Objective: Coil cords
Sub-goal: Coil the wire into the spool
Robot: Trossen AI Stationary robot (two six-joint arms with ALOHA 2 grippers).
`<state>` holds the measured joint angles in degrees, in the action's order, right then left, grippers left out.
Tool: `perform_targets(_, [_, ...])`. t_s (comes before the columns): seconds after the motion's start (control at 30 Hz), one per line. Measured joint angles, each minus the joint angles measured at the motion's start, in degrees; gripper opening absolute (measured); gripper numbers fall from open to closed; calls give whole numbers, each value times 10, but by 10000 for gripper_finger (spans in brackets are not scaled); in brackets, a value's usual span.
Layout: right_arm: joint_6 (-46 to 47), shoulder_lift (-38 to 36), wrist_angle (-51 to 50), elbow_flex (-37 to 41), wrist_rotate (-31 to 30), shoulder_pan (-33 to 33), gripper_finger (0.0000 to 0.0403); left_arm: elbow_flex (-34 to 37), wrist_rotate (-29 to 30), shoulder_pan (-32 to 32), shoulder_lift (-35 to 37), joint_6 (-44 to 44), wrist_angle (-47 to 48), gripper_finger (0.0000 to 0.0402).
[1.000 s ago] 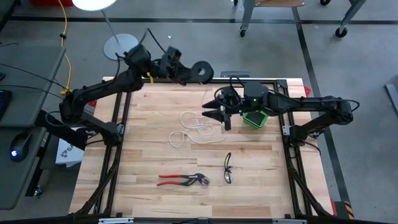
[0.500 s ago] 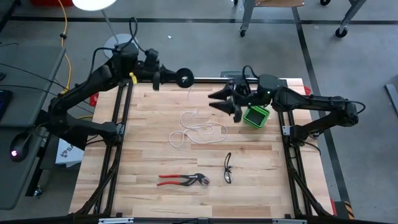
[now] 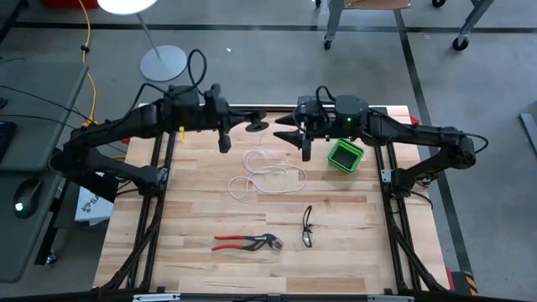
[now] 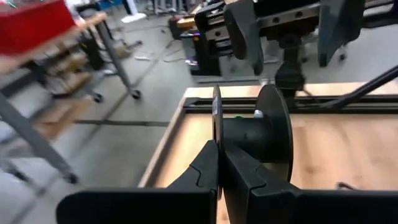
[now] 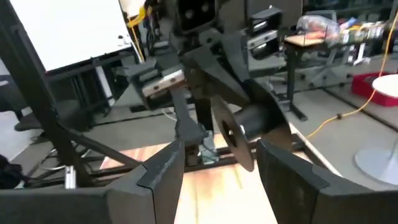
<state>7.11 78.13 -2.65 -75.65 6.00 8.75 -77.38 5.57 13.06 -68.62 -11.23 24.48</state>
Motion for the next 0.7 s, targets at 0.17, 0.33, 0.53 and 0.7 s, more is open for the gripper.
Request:
perform_targets(0.17, [-27,2,-17,-1,-11,0,193,0,31,-22,-2,-43,-10,0])
perform_targets(0.33, [-52,11,-26,-1,-18,-2,193,0,40,-39,-17,-80,-24,0])
perform_targets(0.53, [-71,19,-31,-1,-26,-2,192,0,24,-39,-39,-84,-56,0])
perform_targets(0.7, [-76,18,-29,-1,-31,-6,176,0,23,-36,-43,-85,-73,0])
